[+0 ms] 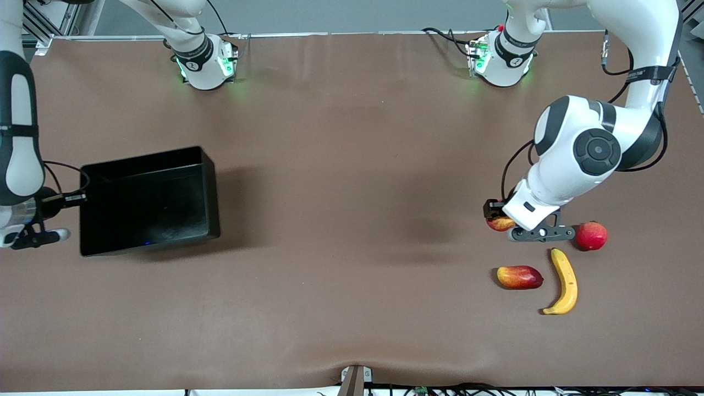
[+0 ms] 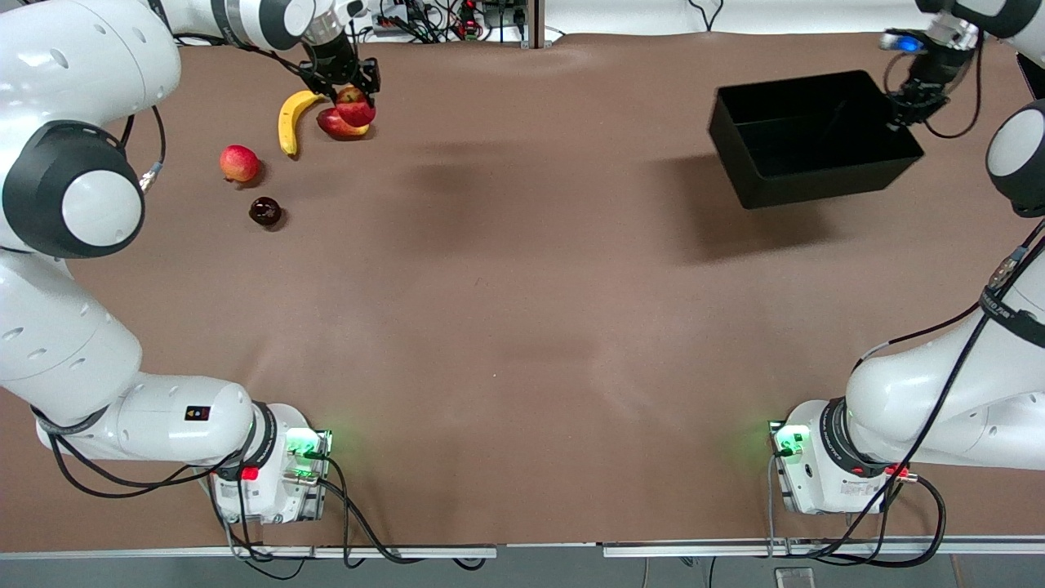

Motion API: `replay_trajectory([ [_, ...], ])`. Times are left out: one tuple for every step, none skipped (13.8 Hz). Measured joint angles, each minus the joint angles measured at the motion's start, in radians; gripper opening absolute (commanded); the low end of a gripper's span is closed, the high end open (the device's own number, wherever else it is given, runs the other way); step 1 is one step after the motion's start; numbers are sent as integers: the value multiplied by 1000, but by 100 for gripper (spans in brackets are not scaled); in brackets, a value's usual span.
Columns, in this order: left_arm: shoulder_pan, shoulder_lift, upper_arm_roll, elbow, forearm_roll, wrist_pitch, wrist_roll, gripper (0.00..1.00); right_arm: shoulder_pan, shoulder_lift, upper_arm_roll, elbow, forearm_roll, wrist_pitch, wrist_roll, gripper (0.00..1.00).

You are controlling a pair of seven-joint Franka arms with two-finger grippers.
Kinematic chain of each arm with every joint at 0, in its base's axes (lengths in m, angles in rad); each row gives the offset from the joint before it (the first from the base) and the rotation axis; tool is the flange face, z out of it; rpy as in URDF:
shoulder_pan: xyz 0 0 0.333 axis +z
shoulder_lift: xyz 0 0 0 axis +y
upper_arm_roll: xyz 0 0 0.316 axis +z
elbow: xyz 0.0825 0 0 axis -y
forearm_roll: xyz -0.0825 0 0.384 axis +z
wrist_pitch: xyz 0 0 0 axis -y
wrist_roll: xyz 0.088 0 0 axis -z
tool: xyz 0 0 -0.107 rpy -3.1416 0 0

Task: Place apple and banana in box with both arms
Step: 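Lift the apple with the left gripper while the right gripper drags the box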

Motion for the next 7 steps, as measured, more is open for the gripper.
replay_trajectory([
  [0,0,-7,13,0,-10,-7,0,37,-15,2,1,30,-37,51,0],
  [0,0,-10,27,0,-22,-8,0,72,-28,3,1,71,-65,95,0],
  [0,0,-12,43,0,-41,-9,0,110,-41,5,1,118,-86,141,0],
  [0,0,-12,60,0,-62,-9,0,149,-51,7,1,152,-96,194,0],
  [1,0,-12,77,0,-86,-9,0,195,-61,9,1,172,-98,264,0],
  [1,0,-12,95,0,-113,-9,0,253,-66,10,1,186,-96,349,0],
  [2,0,-12,112,0,-144,-9,0,322,-67,12,0,201,-79,443,0],
])
